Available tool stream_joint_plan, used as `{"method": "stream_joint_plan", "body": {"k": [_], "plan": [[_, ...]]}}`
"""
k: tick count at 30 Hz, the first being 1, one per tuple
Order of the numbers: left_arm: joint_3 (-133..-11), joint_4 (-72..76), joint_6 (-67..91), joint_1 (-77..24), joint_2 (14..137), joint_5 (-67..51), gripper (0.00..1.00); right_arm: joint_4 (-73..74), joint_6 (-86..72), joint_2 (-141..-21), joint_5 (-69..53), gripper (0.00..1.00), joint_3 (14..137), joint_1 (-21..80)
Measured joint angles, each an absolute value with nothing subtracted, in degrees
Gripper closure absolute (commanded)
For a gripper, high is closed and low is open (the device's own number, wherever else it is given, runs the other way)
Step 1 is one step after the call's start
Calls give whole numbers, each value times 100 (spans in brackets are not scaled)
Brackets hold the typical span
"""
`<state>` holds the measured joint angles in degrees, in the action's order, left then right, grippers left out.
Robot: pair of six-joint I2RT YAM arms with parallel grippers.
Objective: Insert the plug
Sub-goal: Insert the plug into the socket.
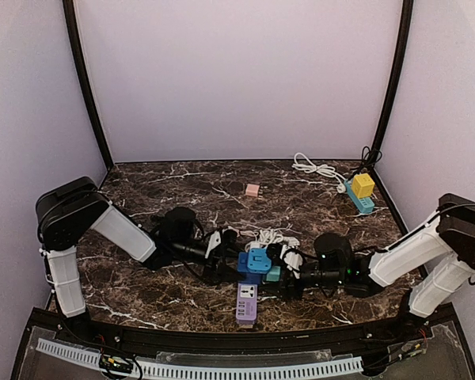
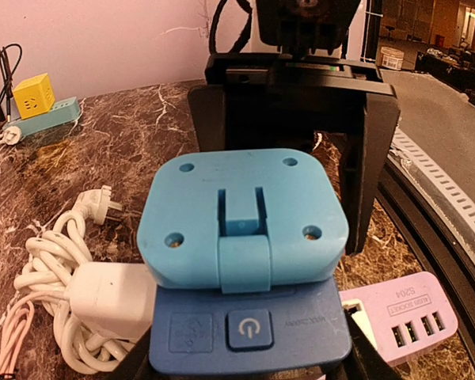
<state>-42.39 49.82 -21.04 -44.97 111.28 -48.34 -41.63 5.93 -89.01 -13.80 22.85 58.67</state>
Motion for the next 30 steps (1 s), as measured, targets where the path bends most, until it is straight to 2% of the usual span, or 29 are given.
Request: {"method": "stream_joint_plan", "body": {"k": [6, 10, 16, 20, 24, 28, 30], "plan": [[-4294, 4613, -2228, -4541, 10991, -4657, 100, -3931, -21, -8420, -873, 26, 1988, 6108], [-4281, 4604, -2228, -4539, 10973, -4602, 99, -3315, -327, -8064, -685, 16, 1968, 6147], [-4104, 4936, -2112, -4504, 10947, -4346, 99, -1951, -707, -6882, -279, 6, 1949, 6193], [-4012, 5100, -2051, -4486, 10945, -4322, 99, -1356, -923, -5916, 12, 4, 1959, 6193], [-3972, 5157, -2102, -4484, 10938, -4327, 99, -1000, -1304, -5249, 220, 11, 1986, 6086], [-3942, 5192, -2150, -4464, 10936, -4359, 99, -939, -1949, -5415, -134, 33, 1988, 5422], [-3922, 5203, -2150, -4451, 10923, -4372, 99, -930, -2366, -5813, -469, 37, 2032, 5019]]}}
